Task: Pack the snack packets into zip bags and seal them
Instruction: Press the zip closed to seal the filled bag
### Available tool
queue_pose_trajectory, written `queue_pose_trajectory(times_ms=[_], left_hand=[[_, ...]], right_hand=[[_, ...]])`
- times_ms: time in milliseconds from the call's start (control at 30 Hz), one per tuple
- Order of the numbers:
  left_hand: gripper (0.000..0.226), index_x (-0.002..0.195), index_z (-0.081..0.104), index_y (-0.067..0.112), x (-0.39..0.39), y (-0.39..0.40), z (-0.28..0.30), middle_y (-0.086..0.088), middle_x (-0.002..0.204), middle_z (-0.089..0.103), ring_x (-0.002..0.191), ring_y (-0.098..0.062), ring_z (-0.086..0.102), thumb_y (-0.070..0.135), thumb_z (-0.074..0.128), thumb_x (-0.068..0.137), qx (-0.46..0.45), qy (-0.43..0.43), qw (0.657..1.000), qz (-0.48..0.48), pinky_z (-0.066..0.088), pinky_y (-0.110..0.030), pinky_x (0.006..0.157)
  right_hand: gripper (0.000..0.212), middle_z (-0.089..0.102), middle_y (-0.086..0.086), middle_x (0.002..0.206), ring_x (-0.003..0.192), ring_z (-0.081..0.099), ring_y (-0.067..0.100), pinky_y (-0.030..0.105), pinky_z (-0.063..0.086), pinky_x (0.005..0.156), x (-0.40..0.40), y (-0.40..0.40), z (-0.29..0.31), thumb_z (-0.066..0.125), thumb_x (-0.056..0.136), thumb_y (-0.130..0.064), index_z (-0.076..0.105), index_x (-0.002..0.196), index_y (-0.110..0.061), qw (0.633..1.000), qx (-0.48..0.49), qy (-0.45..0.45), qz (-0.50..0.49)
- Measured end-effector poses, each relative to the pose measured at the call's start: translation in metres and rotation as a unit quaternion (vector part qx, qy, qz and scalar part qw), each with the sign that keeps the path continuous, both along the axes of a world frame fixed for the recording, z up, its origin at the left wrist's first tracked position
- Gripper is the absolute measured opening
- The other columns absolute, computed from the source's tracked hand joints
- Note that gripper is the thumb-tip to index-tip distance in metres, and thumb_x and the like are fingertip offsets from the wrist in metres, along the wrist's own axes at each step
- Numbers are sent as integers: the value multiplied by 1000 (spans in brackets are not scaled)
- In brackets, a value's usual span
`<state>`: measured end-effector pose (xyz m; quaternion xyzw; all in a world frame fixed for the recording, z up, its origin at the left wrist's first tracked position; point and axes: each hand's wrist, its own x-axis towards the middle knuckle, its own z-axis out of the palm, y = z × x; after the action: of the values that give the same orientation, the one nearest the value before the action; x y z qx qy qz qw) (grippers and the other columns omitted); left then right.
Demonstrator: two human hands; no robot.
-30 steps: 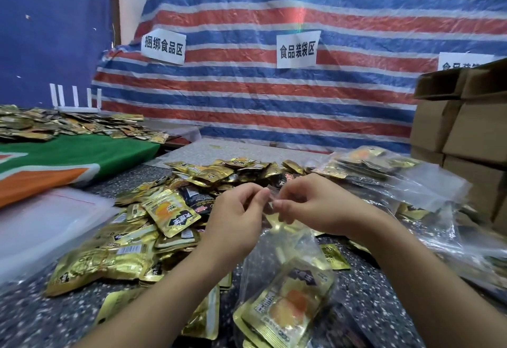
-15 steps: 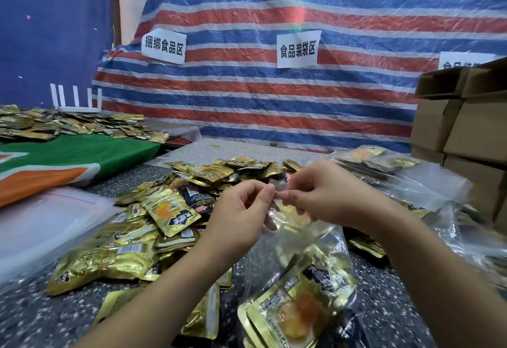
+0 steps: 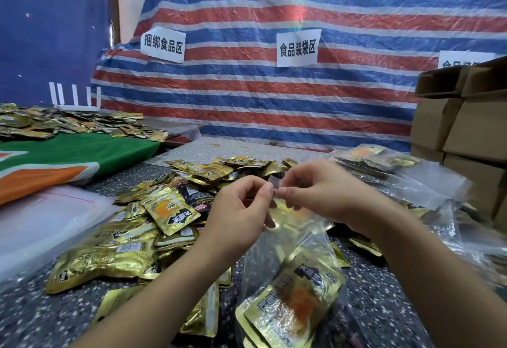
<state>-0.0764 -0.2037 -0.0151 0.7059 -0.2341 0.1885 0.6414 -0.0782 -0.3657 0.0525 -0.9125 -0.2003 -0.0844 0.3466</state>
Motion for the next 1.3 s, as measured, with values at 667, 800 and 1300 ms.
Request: queue_pose_trajectory(times_ms=[667, 800, 1300], left_hand=[[26, 76, 62, 24, 3, -1, -6, -5, 63, 61, 55, -24, 56, 20, 54, 99, 78, -72, 993, 52, 44, -43, 53], [27, 77, 62, 24, 2, 0, -2, -2, 58, 57, 53, -22, 51, 19, 52, 101, 51, -54, 997, 22, 43, -49, 53], [30, 77, 58, 21, -5, 0, 6, -3, 53, 55, 50, -21, 50, 36, 46, 100, -8, -61, 998, -16, 41, -41, 49]], right_hand=[[24, 72, 3, 82, 83, 68, 26, 44, 54, 78, -12, 10, 3, 60, 97, -35, 64, 77, -23, 996, -83, 20, -21], [22, 66, 0, 72, 70, 60, 16, 40, 51, 71, -12, 10, 4, 64, 95, -28, 64, 75, -21, 998, -54, 4, -7], [24, 54, -9, 56, 51, 45, 3, 24, 37, 51, -15, 14, 8, 63, 97, -26, 64, 74, -21, 994, -50, -95, 8]])
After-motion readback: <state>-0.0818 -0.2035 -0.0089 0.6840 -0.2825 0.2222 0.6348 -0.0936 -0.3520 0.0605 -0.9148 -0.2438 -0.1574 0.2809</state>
